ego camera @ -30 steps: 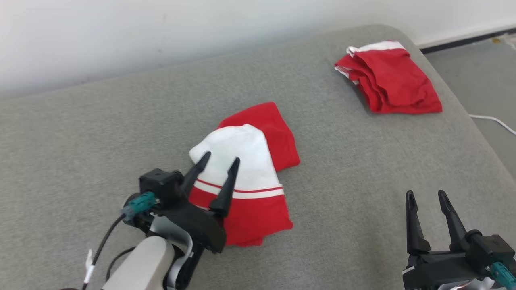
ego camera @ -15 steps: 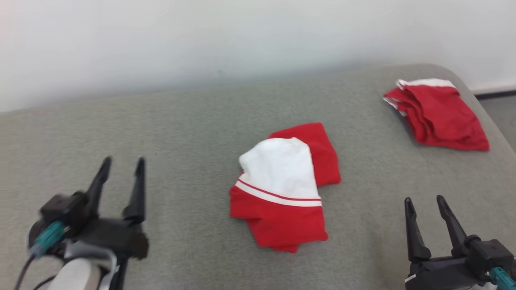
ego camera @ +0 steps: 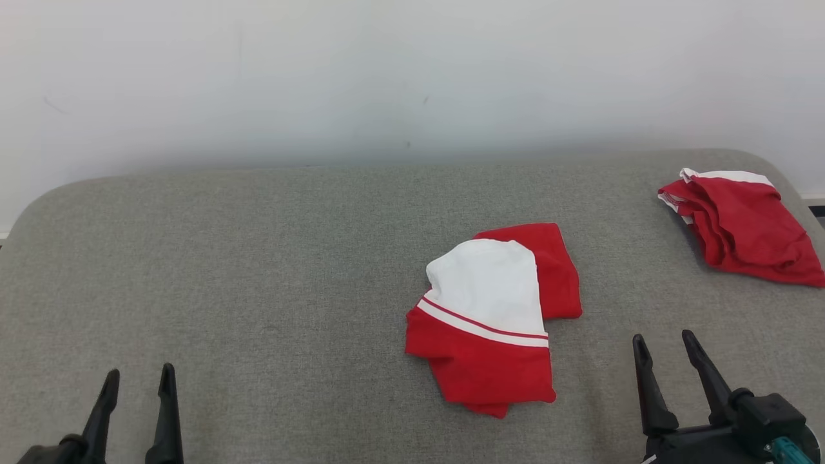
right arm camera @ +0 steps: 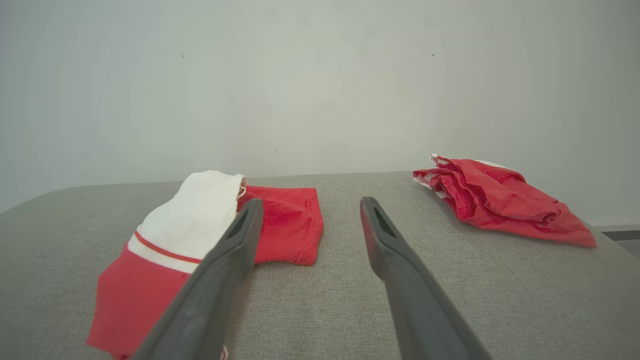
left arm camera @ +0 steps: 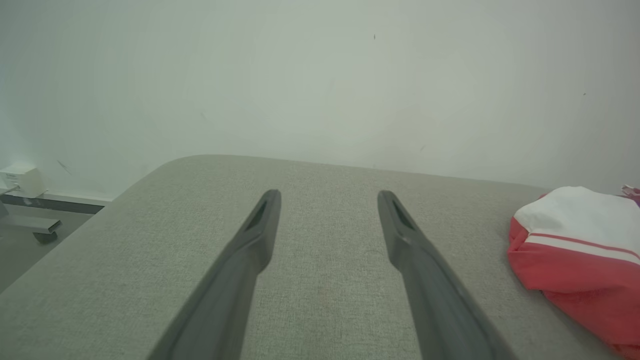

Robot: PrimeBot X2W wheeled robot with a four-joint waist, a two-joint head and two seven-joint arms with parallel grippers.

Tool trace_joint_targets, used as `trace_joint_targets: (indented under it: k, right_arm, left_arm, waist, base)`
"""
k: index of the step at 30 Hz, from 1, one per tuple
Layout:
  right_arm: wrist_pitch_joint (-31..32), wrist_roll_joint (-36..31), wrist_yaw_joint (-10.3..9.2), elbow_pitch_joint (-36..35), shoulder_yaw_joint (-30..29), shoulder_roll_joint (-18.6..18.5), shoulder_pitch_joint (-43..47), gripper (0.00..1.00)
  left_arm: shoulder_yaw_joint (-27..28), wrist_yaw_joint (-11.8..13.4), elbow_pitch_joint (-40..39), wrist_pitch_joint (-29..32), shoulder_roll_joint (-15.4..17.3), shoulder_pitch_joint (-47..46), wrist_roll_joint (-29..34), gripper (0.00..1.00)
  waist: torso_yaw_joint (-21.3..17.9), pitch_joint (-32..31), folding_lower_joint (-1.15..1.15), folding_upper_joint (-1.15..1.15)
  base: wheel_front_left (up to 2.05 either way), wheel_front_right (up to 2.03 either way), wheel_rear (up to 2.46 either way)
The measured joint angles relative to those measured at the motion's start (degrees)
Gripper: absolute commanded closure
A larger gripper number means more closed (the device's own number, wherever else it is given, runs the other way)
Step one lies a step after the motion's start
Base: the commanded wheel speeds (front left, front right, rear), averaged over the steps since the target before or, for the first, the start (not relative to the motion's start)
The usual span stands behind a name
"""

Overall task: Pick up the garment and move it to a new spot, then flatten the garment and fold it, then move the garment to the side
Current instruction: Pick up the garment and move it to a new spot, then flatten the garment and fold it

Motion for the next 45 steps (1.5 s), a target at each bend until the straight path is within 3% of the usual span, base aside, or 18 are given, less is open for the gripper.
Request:
trace_joint_targets:
  k: [10,27,35,44,45]
  right_arm:
    - [0.0,0.75,0.0,0.57,0.41,0.92,1.59,0.0]
    - [0.0,2.32,0.0,2.48,3.02,0.33,0.94,0.0]
    - [0.15,4.66,0.0,10.65,9.22,-1.43,-5.71,0.0]
    - [0.12,10.28,0.0,22.96,11.85,-1.25,-10.11,0.0]
    - [0.11,12.15,0.0,23.56,12.14,-0.86,-10.14,0.49]
  left_arm:
    - [5.13,-3.77,0.41,0.0,-5.27,2.01,4.17,0.0]
    - [8.92,-8.02,1.46,-0.01,-9.66,0.97,9.27,0.0]
    - [8.61,-9.02,2.04,0.0,-11.15,-0.58,10.56,0.0]
    - [8.89,-9.53,3.15,-0.01,-11.71,-1.79,11.09,0.0]
    - [9.04,-9.57,3.21,0.0,-11.73,-1.79,11.09,0.0]
  waist:
    - [0.71,0.22,0.0,0.0]
    - [1.26,0.41,0.01,0.0]
    - [4.07,1.15,0.01,0.0]
    - [8.32,2.7,0.01,0.0]
    - [8.76,2.85,0.01,0.01]
  base:
    - [0.0,0.0,0.0]
    - [0.0,0.0,0.0]
    - [0.0,0.0,0.0]
    - [0.0,0.0,0.0]
    - [0.0,0.0,0.0]
